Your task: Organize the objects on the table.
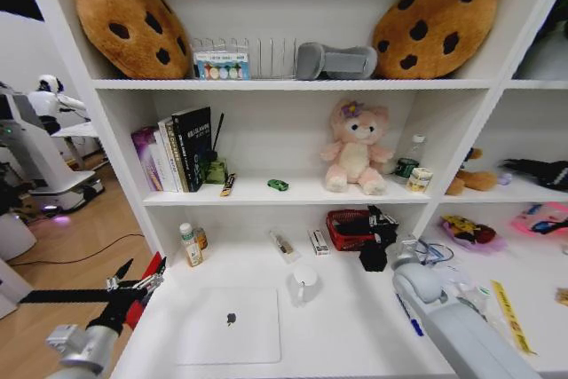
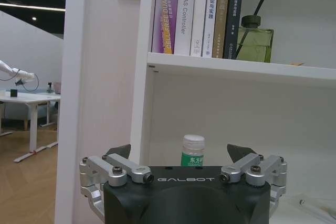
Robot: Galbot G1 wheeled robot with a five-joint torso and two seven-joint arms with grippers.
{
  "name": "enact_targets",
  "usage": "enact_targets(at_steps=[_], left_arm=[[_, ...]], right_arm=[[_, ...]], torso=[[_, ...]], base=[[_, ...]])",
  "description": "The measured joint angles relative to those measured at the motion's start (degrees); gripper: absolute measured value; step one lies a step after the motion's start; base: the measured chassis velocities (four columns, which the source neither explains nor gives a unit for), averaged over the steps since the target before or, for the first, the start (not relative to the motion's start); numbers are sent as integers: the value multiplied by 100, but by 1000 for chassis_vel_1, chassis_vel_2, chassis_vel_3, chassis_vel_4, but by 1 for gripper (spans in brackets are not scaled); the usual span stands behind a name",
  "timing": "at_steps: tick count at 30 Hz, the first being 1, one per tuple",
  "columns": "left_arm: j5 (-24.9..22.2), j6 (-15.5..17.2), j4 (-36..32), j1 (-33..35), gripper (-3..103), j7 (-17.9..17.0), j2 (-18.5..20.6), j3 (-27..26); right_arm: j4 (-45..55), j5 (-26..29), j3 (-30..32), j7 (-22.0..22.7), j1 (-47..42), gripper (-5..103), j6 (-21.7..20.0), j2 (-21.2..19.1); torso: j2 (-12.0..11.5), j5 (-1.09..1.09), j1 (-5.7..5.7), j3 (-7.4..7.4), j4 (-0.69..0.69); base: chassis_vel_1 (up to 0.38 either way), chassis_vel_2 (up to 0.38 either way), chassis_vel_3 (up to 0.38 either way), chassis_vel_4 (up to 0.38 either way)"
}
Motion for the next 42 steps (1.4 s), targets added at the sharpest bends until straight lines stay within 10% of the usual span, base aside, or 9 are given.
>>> enact_targets(at_steps=[21,26,42], left_arm=[[0,0,0,0,100,0,0,0],[0,0,0,0,100,0,0,0],[0,0,0,0,100,-2,0,0]], right_arm=[[-512,-175,-241,-12,-11,16,292,174],[-298,-195,-210,45,-168,49,282,183],[2419,73,974,553,-2623,99,-381,211]], torso=[[0,0,0,0,0],[0,0,0,0,0],[1,-2,-1,-1,0]], base=[[0,0,0,0],[0,0,0,0],[0,0,0,0]])
